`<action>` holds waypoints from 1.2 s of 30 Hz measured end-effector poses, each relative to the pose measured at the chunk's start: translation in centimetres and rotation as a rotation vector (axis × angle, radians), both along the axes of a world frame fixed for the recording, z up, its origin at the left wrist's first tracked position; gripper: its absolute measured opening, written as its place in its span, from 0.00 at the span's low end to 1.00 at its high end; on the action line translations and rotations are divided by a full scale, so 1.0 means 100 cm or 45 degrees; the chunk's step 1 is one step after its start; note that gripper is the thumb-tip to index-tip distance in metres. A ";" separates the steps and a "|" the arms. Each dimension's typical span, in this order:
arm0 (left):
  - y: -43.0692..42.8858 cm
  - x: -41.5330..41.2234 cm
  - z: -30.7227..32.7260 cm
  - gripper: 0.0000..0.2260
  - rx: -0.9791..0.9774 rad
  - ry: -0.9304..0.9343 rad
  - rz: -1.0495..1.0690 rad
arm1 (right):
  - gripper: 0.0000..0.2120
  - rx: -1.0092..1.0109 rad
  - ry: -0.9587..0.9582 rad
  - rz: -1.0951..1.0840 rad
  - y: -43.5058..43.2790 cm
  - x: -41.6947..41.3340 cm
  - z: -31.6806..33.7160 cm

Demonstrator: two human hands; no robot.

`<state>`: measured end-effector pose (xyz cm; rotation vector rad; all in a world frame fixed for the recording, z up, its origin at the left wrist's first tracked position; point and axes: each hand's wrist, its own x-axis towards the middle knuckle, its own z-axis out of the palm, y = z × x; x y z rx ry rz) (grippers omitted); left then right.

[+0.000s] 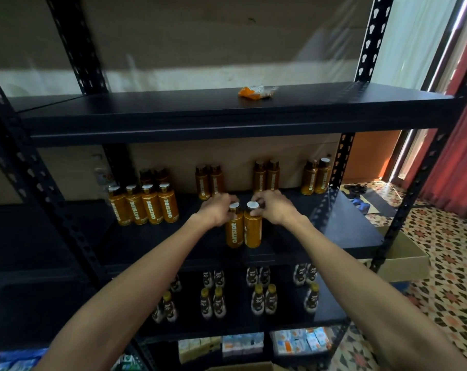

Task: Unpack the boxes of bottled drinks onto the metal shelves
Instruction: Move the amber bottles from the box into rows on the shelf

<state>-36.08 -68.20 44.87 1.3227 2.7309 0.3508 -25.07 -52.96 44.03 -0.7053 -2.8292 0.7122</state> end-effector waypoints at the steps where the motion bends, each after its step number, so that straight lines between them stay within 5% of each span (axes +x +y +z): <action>1: 0.000 0.000 0.000 0.24 -0.003 -0.002 -0.003 | 0.26 0.014 -0.013 -0.014 0.000 0.002 0.000; 4: 0.000 0.000 -0.001 0.24 0.016 -0.016 0.010 | 0.36 -0.066 -0.070 0.083 -0.001 0.003 -0.001; 9: 0.000 -0.001 -0.002 0.24 0.042 -0.023 -0.003 | 0.24 -0.043 -0.032 0.018 -0.005 -0.002 0.000; 14: -0.001 -0.003 -0.005 0.24 0.055 -0.042 -0.008 | 0.40 -0.185 -0.052 0.007 -0.008 0.000 -0.004; 18: -0.001 -0.009 -0.004 0.24 0.053 -0.087 -0.026 | 0.29 -0.272 -0.015 0.013 -0.006 -0.001 -0.011; 22: -0.002 -0.028 0.009 0.19 -0.020 -0.168 -0.006 | 0.30 -0.350 0.039 0.027 -0.013 -0.015 -0.014; 30: -0.034 -0.082 0.020 0.21 -0.227 -0.025 0.045 | 0.27 -0.335 0.073 0.152 -0.043 -0.088 -0.025; 36: -0.049 -0.114 0.013 0.17 -0.285 0.351 0.043 | 0.26 -0.340 0.099 0.166 -0.060 -0.129 -0.026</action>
